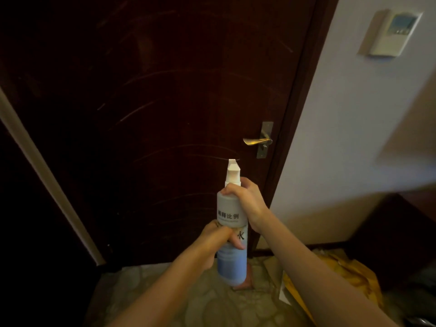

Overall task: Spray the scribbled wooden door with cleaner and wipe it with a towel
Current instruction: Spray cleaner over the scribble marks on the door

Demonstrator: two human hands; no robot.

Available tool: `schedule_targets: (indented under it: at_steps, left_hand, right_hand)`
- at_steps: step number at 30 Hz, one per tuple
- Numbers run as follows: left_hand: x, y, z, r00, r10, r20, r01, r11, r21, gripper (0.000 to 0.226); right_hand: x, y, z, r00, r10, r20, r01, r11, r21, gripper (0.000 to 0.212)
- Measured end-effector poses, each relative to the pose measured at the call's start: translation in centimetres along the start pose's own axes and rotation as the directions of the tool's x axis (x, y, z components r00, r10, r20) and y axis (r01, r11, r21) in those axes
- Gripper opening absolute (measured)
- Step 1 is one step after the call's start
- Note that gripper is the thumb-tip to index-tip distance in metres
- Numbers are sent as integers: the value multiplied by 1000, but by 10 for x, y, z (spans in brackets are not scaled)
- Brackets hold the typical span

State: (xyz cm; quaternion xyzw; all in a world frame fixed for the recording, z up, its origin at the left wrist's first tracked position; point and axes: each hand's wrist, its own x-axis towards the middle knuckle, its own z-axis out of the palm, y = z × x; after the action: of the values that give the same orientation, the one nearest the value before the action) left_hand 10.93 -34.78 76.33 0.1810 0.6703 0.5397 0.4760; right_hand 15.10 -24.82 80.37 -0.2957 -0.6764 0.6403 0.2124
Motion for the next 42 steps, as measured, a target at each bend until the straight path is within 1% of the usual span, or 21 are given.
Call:
schedule_targets:
  at_steps: [3,5,8,11,14,16,19,21,24,27,29,30,32,33,34,37,39,40,42]
  left_hand:
    - [-2,-4,6,1000,5,12,-5,1000,-12,23]
    - [-3,-6,9,1000,17,26,-16,1000,-24,24]
    - [-5,-7,13,999,16,32,-15,999,-30,22]
    - [-5,-11,16,1000,8,16,-8,1000,-9,22]
    - [-4,-14,18,1000,7,29,-7,1000,1,23]
    - [-4,-17,20,999,3,41,-3,1000,-7,23]
    - [-4,-19,24,998,-15,61,15,1000,-8,21]
    - [-2,-22,30,995,-61,75,60,998,10,19]
    - [-2,-32,40,982,-167,88,164,986,38,14]
    - [-2,-45,47,965,-256,57,257,966,-10,23]
    - [-3,-50,53,957,-271,103,273,962,-12,20]
    - [-3,-53,55,952,-288,107,291,957,-10,22]
    - [-7,-56,57,950,-307,54,309,951,-34,26]
    - [-9,-57,57,950,-309,31,311,949,-48,25]
    - [-11,-57,57,951,-306,32,308,949,-61,24]
    - [-14,-61,56,951,-309,7,308,948,-81,32]
    - [-15,-66,54,948,-319,7,319,946,-54,40]
    - [-17,-68,54,945,-326,9,327,944,-48,39]
    - [-20,-73,52,940,-340,24,340,940,-35,31]
  right_hand:
    - [-3,3,-3,1000,12,-10,-13,1000,-15,54]
    - [-5,4,-5,999,8,-35,-9,1000,-27,54]
    - [-8,7,-8,999,-11,-41,10,999,-35,46]
    - [-11,12,-12,1000,-7,-27,8,1000,13,33]
    - [-14,17,-16,999,9,-31,-7,999,45,35]
    - [-17,21,-18,999,7,-41,-6,999,41,24]
    - [-20,24,-23,998,26,-62,-23,999,41,19]
    - [-21,28,-28,995,67,-77,-63,997,55,16]
    - [-25,39,-34,989,133,-71,-129,990,55,15]
    - [-30,49,-37,987,151,-52,-150,988,19,14]
    - [-33,54,-39,987,157,-40,-157,988,4,20]
    - [-35,55,-38,987,160,-31,-161,987,-8,30]
    - [-38,57,-37,985,171,-23,-171,984,-38,47]
    - [-39,58,-37,985,171,-25,-172,984,-38,48]
    - [-40,59,-37,985,169,-25,-169,985,-28,44]
    - [-44,67,-38,986,167,-13,-167,986,22,17]
    - [-48,73,-38,984,181,-2,-180,983,41,14]
    - [-50,76,-37,982,188,3,-188,981,45,13]
    - [-53,79,-34,981,194,6,-194,980,42,12]
